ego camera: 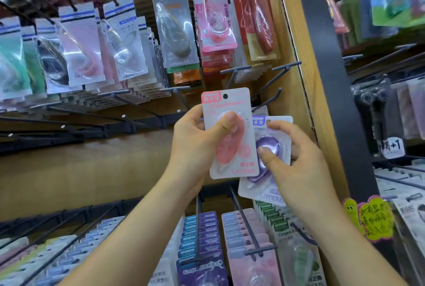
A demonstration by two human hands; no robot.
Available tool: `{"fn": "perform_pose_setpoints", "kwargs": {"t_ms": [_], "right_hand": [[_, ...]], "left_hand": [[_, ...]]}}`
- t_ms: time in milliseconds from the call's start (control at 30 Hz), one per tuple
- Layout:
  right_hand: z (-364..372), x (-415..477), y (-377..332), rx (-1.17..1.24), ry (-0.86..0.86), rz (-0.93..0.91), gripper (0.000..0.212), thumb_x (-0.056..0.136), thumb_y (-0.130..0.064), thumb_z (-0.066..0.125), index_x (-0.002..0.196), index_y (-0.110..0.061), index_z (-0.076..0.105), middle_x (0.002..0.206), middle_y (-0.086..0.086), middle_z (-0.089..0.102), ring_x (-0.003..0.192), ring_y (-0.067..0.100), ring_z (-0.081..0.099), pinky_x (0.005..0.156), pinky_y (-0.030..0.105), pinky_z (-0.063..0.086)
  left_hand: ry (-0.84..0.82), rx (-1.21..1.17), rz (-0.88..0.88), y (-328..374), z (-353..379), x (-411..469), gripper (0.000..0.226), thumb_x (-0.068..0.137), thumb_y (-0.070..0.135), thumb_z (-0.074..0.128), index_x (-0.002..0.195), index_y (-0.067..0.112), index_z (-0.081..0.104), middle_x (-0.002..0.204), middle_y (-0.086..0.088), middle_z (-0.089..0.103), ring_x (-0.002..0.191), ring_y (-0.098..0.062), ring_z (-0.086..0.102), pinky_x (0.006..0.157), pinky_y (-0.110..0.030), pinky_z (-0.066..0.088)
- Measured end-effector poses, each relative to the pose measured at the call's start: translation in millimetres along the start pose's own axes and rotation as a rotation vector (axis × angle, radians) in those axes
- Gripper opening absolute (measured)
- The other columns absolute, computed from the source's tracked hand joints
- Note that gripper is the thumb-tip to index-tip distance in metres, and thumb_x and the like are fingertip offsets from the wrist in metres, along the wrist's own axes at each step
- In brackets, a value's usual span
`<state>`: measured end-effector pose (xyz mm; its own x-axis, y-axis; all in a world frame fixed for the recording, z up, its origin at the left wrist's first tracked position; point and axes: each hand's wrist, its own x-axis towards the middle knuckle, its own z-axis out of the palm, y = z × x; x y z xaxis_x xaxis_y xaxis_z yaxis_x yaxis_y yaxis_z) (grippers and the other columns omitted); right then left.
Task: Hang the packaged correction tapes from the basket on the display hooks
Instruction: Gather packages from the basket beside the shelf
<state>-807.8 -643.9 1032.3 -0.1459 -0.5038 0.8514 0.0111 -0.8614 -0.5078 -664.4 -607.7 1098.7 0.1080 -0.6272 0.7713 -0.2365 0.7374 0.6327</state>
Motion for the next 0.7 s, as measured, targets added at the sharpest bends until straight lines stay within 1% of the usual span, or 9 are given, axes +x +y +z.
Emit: {"fn": "perform_pose_setpoints", "kwargs": {"t_ms": [67,167,267,367,433,500,567,667,700], "right_hand": [[-1.3,1.4,-1.1,0.01,-0.039,-0.003,0.023,0.095,-0.013,0.063,0.108,-0.032,0.067,0.104,-0.02,0.068,0.098,-0.005,0.063,0.078,0.012,0.05],[-1.9,1.3,-4.6,0.115,-0.171,0.046,0.028,0.099,-0.015,0.054,0.102,-0.039,0.067,0.1,-0.02,0.073,0.098,-0.008,0.064,0.076,0.007,0.05],[-3.5,1.1,-4.7,0.211,-0.245,0.126,0.03,0.1,-0.018,0.05,0.101,-0.042,0.068,0.1,-0.019,0.074,0.1,-0.001,0.068,0.084,0.018,0.056],[-6.9,1.8,-8.0,0.303,-0.314,0.183,0.022,0.094,-0.029,0.054,0.104,-0.032,0.073,0.099,-0.009,0.077,0.096,0.008,0.072,0.082,0.024,0.059],[-7.4,2.4,-10.0,0.318,-0.328,0.196,0.021,0.087,-0.03,0.061,0.105,-0.029,0.074,0.098,-0.005,0.077,0.093,0.012,0.073,0.08,0.028,0.06],[-8.0,2.9,-10.2,0.31,-0.308,0.207,0.021,0.088,-0.022,0.067,0.106,-0.028,0.074,0.098,-0.004,0.077,0.093,0.014,0.074,0.08,0.03,0.06],[-9.1,2.8,-10.1,0.306,-0.302,0.235,0.021,0.091,-0.017,0.065,0.106,-0.029,0.074,0.097,-0.004,0.078,0.091,0.014,0.074,0.078,0.029,0.06],[-12.1,2.8,-11.2,0.336,-0.313,0.316,0.019,0.092,-0.015,0.063,0.103,-0.027,0.074,0.092,-0.001,0.078,0.086,0.016,0.075,0.07,0.026,0.061],[-12.9,3.5,-12.4,0.345,-0.318,0.338,0.019,0.092,-0.015,0.063,0.103,-0.026,0.074,0.092,0.0,0.078,0.084,0.016,0.075,0.068,0.025,0.061]], "left_hand": [[0.006,0.041,0.008,0.1,2.1,-0.5,0.038,0.074,0.04,0.072,0.11,0.027,0.064,0.102,0.008,0.075,0.09,-0.012,0.074,0.08,-0.046,0.061],[0.022,0.081,0.012,0.9,3.8,-1.7,0.044,0.071,0.045,0.072,0.111,0.03,0.061,0.107,0.008,0.073,0.091,-0.012,0.073,0.079,-0.046,0.061],[0.042,0.095,0.02,2.4,4.3,-1.8,0.053,0.069,0.046,0.074,0.117,0.029,0.058,0.11,0.008,0.071,0.092,-0.013,0.073,0.075,-0.044,0.062],[0.067,0.121,0.051,3.8,4.8,-1.6,0.044,0.078,0.039,0.076,0.116,0.029,0.056,0.105,0.011,0.071,0.088,-0.007,0.072,0.073,-0.036,0.063],[0.062,0.135,0.055,4.7,6.2,-1.9,0.041,0.08,0.038,0.075,0.115,0.031,0.055,0.107,0.012,0.07,0.089,-0.006,0.072,0.073,-0.034,0.063],[0.028,0.15,0.029,6.0,7.3,-2.6,0.044,0.081,0.041,0.073,0.118,0.031,0.053,0.113,0.011,0.069,0.094,-0.011,0.071,0.074,-0.034,0.063],[-0.023,0.155,-0.009,7.5,7.4,-3.2,0.047,0.079,0.044,0.071,0.12,0.03,0.053,0.116,0.009,0.068,0.098,-0.013,0.07,0.076,-0.035,0.062],[-0.102,0.146,-0.07,9.7,7.3,-5.8,0.059,0.072,0.051,0.065,0.125,0.027,0.055,0.117,0.008,0.069,0.102,-0.017,0.07,0.086,-0.045,0.06],[-0.12,0.146,-0.084,9.9,6.3,-6.7,0.058,0.073,0.051,0.063,0.126,0.028,0.056,0.116,0.008,0.07,0.102,-0.017,0.07,0.087,-0.046,0.059]]}}
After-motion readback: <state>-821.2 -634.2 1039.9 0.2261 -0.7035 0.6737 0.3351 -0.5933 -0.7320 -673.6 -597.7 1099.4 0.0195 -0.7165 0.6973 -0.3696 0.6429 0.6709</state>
